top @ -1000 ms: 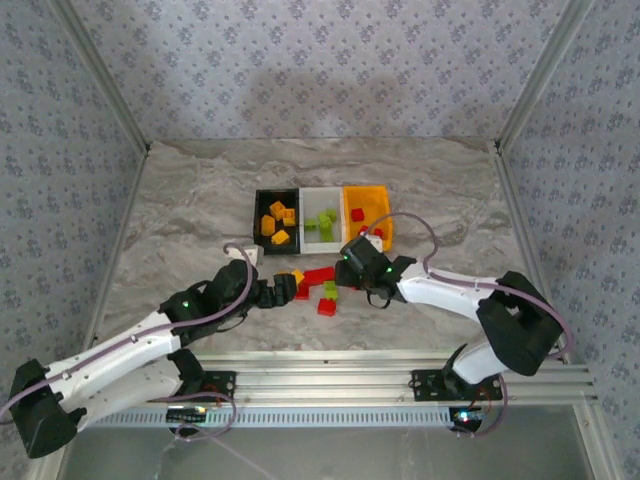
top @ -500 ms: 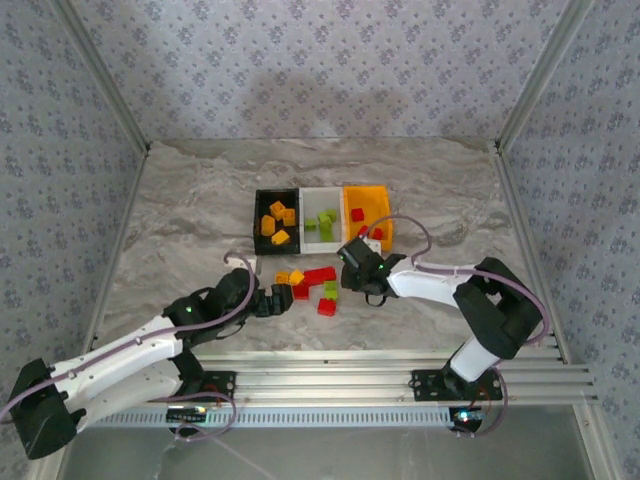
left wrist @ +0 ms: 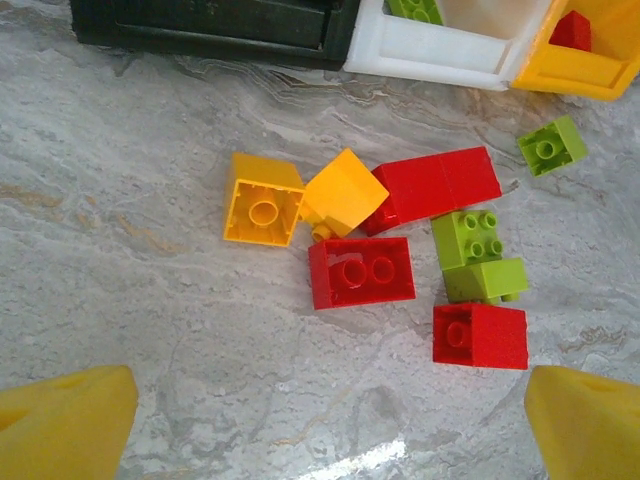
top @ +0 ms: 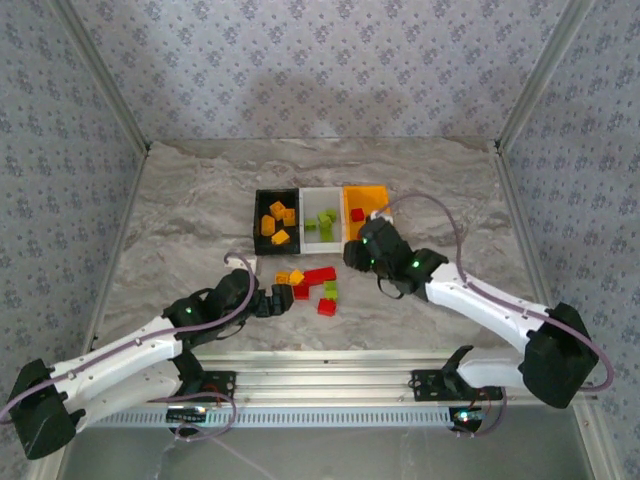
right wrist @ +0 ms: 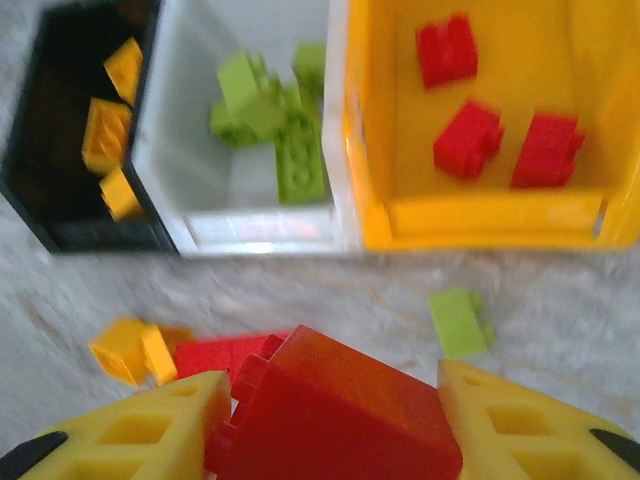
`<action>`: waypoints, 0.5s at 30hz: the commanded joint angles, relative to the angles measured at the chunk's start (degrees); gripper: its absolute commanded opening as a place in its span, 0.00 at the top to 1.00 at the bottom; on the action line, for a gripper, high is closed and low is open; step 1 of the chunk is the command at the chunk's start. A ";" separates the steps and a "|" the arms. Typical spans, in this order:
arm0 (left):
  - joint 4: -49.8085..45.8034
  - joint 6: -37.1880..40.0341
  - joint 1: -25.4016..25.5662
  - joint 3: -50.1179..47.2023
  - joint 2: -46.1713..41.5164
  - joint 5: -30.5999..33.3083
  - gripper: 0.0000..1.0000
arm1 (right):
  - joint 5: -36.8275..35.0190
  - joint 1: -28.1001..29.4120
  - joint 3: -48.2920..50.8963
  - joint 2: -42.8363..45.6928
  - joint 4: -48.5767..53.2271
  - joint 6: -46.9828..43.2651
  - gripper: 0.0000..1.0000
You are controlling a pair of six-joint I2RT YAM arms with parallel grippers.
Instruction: Sort the legos into containers by color
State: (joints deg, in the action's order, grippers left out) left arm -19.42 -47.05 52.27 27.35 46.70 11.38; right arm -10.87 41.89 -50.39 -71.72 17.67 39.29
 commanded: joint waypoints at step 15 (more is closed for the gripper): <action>2.53 1.65 0.62 1.12 4.53 -0.83 0.01 | 5.62 -17.64 -25.85 -30.65 3.50 -3.75 0.49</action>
State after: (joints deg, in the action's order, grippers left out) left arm -17.91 -46.37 52.31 27.35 51.13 11.14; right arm -6.48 25.08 -72.62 -101.51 18.85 36.14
